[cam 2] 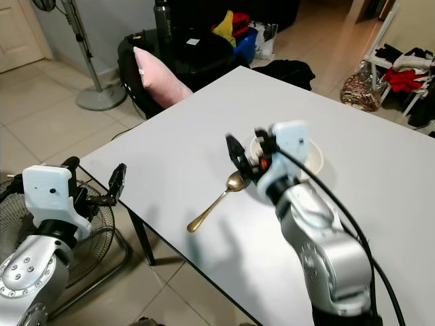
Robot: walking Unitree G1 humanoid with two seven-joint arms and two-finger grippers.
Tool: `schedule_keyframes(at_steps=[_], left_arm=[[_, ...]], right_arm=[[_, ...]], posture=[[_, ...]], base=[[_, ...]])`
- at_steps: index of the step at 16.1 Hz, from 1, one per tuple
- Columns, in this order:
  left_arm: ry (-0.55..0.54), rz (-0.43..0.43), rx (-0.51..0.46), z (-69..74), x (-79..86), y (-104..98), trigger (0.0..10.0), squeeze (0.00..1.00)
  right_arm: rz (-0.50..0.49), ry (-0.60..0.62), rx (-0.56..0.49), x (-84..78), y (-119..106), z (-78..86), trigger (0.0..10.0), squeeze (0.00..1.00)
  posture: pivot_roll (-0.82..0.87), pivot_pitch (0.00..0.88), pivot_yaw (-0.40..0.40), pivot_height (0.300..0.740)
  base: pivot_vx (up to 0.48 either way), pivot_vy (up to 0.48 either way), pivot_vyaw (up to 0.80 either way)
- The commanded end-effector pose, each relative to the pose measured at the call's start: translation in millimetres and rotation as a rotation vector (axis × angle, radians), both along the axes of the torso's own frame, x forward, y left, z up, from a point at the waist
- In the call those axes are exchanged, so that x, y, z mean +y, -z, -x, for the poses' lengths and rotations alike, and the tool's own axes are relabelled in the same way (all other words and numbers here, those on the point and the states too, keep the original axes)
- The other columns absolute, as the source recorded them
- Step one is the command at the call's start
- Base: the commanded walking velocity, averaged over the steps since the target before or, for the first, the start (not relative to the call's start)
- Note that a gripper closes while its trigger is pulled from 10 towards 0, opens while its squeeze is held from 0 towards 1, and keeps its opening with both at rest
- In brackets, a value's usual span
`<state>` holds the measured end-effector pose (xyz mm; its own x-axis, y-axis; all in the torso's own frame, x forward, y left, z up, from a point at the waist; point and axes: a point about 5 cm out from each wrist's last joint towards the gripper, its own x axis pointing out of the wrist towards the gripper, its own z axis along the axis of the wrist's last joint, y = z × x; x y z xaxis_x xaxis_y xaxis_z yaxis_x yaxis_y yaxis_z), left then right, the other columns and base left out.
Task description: Setting the table
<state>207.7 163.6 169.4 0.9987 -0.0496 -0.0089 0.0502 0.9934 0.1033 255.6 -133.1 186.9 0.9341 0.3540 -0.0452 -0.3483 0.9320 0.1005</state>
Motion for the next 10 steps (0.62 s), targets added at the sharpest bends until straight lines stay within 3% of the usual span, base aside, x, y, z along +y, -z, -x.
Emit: schedule_keyframes(at_steps=[1, 10], left_arm=[[0.008, -0.015, -0.008, -0.3, -0.5, -2, 10.0, 0.00], [0.048, -0.024, 0.002, -1.3, -8.1, 2, 10.0, 0.00]], right_arm=[[0.014, 0.012, 0.018, -1.1, 5, 3.0, 10.0, 0.00], [0.095, 0.035, 0.018, -3.1, 17, 5.7, 10.0, 0.00]], posture=[[-0.06, 0.000, 0.036, 0.740], [-0.07, 0.000, 0.044, 0.740]], base=[[-0.345, 0.000, 0.00], [-0.323, 0.000, 0.00]])
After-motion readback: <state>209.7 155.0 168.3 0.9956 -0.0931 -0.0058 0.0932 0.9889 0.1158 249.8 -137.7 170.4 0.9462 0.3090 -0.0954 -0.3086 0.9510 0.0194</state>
